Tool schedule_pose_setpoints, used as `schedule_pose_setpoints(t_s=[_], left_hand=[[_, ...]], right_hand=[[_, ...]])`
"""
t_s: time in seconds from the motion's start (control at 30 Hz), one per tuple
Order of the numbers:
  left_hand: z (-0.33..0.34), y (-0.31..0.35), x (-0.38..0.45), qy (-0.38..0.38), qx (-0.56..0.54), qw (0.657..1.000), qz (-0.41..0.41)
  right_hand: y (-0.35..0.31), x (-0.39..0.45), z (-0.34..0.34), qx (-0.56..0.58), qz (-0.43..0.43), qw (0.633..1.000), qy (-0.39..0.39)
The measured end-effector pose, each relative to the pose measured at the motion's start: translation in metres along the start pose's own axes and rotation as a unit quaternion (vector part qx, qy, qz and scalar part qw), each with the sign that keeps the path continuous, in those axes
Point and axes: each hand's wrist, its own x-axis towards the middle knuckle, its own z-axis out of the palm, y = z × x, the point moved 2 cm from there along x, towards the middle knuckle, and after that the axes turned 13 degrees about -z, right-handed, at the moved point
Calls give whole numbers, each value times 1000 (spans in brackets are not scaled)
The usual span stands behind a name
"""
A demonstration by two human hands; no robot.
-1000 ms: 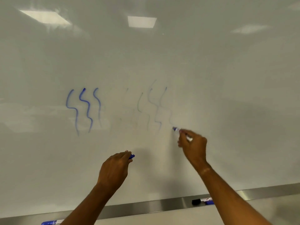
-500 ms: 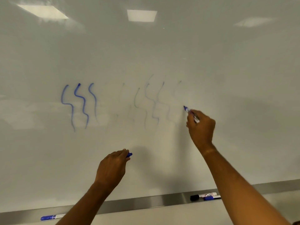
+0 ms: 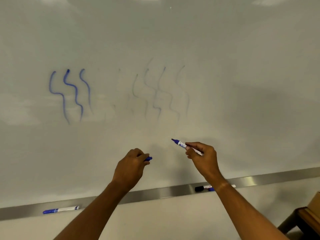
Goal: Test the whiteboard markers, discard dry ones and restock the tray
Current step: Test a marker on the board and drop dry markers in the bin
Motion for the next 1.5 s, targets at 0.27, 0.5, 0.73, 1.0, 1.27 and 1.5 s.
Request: schedule_pose_setpoints(t_s=[0.27, 0.5, 0.73, 1.0, 1.27, 1.5], left_hand=[[25, 6, -21, -47, -71, 996, -25], [41, 18, -36, -71, -111, 991, -31], [53, 29, -54, -93, -117, 988, -35], [66, 39, -69, -115, -116, 986, -17], [82, 45, -83, -155, -124, 980, -33], [104, 38, -91, -203, -142, 968, -37]], right_hand=[[30, -47, 11, -143, -26, 978, -149], [39, -63, 8, -180, -45, 967, -175], [45, -82, 3, -155, -41, 969, -186], [54, -98, 0, -174, -42, 954, -238], [57, -112, 0, -245, -100, 935, -237], [68, -137, 9, -273, -65, 936, -214]])
